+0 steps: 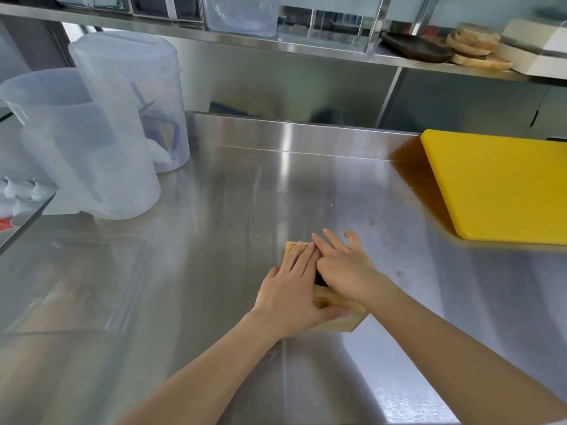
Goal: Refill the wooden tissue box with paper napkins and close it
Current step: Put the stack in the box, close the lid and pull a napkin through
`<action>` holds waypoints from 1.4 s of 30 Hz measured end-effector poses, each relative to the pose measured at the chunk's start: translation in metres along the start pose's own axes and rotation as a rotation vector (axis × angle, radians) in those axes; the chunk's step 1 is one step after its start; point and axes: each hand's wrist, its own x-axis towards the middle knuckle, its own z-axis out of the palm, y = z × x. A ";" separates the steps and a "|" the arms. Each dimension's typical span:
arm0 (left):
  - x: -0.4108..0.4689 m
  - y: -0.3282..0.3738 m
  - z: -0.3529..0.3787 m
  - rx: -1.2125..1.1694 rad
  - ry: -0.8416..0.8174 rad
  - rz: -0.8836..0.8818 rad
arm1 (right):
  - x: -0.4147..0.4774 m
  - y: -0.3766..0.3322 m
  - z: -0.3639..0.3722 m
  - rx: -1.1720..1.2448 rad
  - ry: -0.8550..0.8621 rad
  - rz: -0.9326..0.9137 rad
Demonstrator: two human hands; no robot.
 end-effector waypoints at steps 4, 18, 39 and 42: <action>0.001 0.002 0.000 0.022 -0.011 -0.001 | -0.003 0.002 0.003 0.108 0.126 0.005; -0.001 0.002 -0.003 0.032 -0.001 0.007 | -0.010 0.029 0.021 0.283 0.346 -0.142; 0.024 -0.009 -0.022 -0.238 -0.091 0.024 | -0.017 0.035 0.020 0.490 0.310 -0.164; 0.025 -0.008 -0.027 -0.177 -0.099 0.097 | -0.017 0.038 0.019 0.518 0.309 -0.132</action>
